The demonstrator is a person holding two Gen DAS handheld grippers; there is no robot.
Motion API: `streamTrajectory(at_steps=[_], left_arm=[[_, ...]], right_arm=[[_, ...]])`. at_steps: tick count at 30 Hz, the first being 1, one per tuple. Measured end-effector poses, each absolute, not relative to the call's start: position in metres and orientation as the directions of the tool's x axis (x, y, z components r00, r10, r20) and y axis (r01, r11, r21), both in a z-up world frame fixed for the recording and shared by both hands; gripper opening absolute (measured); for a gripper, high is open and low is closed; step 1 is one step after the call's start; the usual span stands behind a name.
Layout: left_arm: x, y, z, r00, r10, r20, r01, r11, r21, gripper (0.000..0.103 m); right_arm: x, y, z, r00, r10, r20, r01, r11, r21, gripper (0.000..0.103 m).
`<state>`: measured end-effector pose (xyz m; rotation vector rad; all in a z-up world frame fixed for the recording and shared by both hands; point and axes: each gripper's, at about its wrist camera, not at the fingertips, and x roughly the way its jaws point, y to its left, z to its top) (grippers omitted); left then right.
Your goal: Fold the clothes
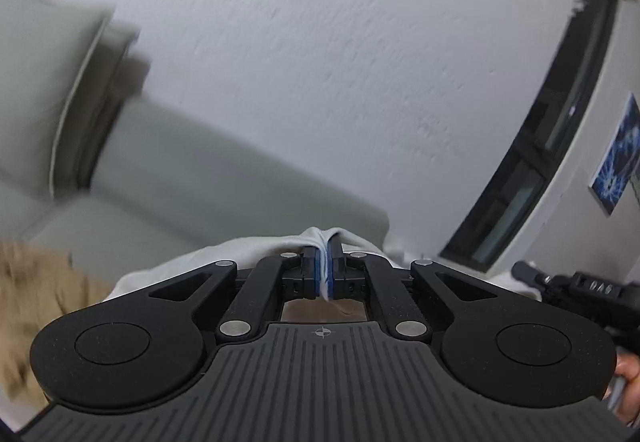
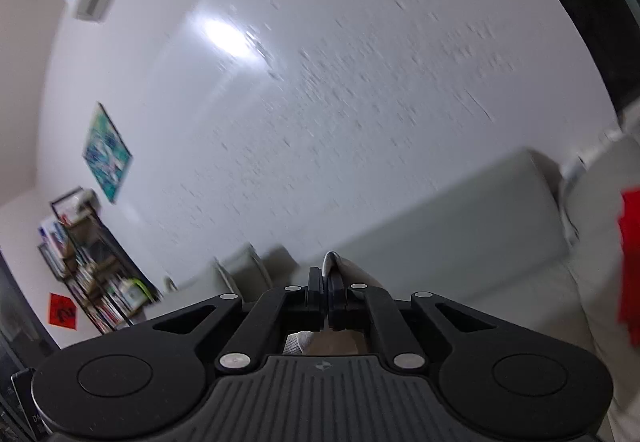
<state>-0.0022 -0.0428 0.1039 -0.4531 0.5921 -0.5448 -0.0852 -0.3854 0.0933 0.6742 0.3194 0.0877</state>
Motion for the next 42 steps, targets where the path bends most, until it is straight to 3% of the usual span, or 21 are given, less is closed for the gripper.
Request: streamTrajectory(at_steps=[1,2,4,5,6,9,12,17,25,34,38,42], left_arm=[[0.004,-0.042,0.085,0.66,-0.609,-0.44,0.319,0.758,-0.57,0.014],[0.019,-0.049,0.049,0.577,-0.604,-0.55,0.251,0.772,-0.584,0.015],[0.024,-0.052,0.018,0.501,-0.592,-0.632,0.186,0.786,-0.589,0.017],[0.026,-0.054,-0.007,0.44,-0.57,-0.694,0.124,0.804,-0.581,0.018],[0.028,-0.057,-0.031,0.373,-0.547,-0.75,0.064,0.821,-0.567,0.019],[0.017,-0.062,-0.065,0.277,-0.49,-0.827,0.033,0.865,-0.501,0.026],[0.002,-0.065,-0.077,0.222,-0.491,-0.842,0.04,0.868,-0.495,0.034],[-0.009,-0.068,-0.093,0.17,-0.535,-0.828,-0.015,0.838,-0.545,0.042],[-0.014,-0.049,-0.114,0.276,-0.638,-0.719,-0.37,0.62,-0.692,0.043],[-0.002,-0.071,-0.144,0.22,-0.544,-0.81,-0.44,0.685,-0.58,0.044],[-0.003,-0.079,-0.152,0.145,-0.508,-0.849,-0.419,0.746,-0.518,0.044],[-0.009,-0.074,-0.15,0.166,-0.527,-0.833,-0.427,0.723,-0.543,0.045]], right_arm=[[-0.081,-0.385,0.079,0.934,0.175,-0.313,0.061,0.783,0.62,0.004],[-0.076,-0.384,0.064,0.918,0.166,-0.361,0.098,0.785,0.611,0.004],[-0.073,-0.377,0.04,0.891,0.137,-0.434,0.162,0.795,0.585,0.004],[-0.067,-0.376,0.008,0.838,0.113,-0.534,0.241,0.801,0.549,0.004],[-0.066,-0.376,-0.007,0.813,0.099,-0.573,0.276,0.803,0.529,0.004],[-0.066,-0.378,-0.057,0.706,0.05,-0.706,0.38,0.815,0.438,0.004],[-0.076,-0.39,-0.08,0.651,0.015,-0.759,0.443,0.804,0.396,0.004],[-0.078,-0.407,-0.08,0.645,-0.017,-0.764,0.49,0.777,0.396,0.004],[-0.086,-0.419,-0.074,0.649,-0.006,-0.761,0.488,0.77,0.411,0.004],[-0.086,-0.437,-0.067,0.661,-0.084,-0.745,0.524,0.763,0.378,0.004],[-0.08,-0.446,-0.072,0.589,-0.095,-0.802,0.555,0.769,0.317,0.004],[-0.081,-0.448,-0.079,0.576,-0.097,-0.812,0.569,0.76,0.313,0.004]])
